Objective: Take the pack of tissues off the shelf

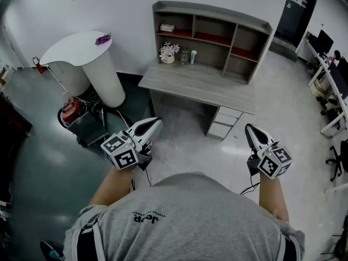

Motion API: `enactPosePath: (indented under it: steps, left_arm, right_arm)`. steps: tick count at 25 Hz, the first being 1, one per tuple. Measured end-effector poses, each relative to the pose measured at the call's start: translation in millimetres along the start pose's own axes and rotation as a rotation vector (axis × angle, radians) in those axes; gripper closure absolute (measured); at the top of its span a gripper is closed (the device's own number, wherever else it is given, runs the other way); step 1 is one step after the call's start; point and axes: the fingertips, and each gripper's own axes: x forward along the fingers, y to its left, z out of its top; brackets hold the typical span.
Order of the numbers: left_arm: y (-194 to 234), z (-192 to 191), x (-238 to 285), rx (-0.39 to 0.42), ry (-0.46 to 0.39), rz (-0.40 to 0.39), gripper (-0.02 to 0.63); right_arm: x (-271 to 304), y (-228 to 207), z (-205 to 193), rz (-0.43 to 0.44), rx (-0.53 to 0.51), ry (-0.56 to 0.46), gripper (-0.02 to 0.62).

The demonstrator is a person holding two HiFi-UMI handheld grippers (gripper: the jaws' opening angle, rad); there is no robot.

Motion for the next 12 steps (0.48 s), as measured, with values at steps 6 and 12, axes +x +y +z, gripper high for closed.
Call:
enactPosePath:
  steps: [6, 12]
  left_arm:
    - [-1.4, -3.5, 1.1, 0.005, 0.006, -0.007, 0.595]
    - [-3.2, -0.4, 6.6, 0.003, 0.009, -0.017, 0.595]
  right_arm:
    - [-0.6, -1.6, -2.1, 0.0, -0.011, -0.003, 0.595]
    - [-1.2, -5.4, -1.2, -0.005, -0.009, 0.002, 0.595]
